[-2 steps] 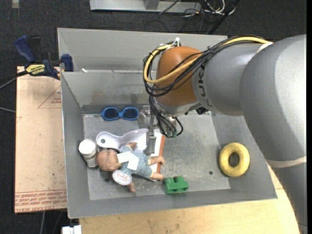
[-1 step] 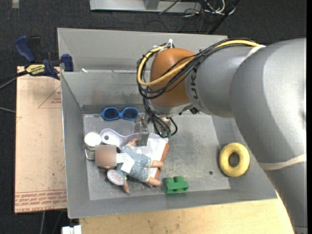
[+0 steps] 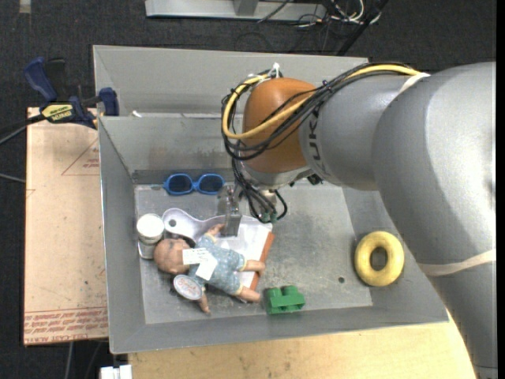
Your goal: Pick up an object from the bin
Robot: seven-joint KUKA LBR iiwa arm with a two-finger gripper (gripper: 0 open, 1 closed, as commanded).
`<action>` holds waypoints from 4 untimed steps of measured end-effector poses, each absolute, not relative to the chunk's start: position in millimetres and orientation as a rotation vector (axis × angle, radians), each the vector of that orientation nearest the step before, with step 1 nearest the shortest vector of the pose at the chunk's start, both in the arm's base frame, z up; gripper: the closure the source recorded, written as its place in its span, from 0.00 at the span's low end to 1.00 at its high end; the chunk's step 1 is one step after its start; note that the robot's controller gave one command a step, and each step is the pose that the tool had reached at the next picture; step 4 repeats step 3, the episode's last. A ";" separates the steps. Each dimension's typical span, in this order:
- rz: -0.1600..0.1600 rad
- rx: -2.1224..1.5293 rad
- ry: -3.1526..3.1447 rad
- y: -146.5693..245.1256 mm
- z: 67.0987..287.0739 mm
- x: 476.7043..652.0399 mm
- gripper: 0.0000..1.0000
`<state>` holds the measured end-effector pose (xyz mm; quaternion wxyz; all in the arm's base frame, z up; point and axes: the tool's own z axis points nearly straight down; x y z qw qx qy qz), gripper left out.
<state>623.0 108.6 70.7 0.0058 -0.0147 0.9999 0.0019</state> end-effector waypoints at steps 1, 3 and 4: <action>0.004 -0.052 3.140 107.3 105.3 623.7 1.00; 0.005 -0.114 3.131 111.7 214.9 641.4 1.00; 0.005 -0.114 3.131 111.7 214.9 641.4 1.00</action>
Offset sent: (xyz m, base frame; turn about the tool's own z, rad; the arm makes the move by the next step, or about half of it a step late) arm -0.0009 -0.0095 0.1555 -0.1238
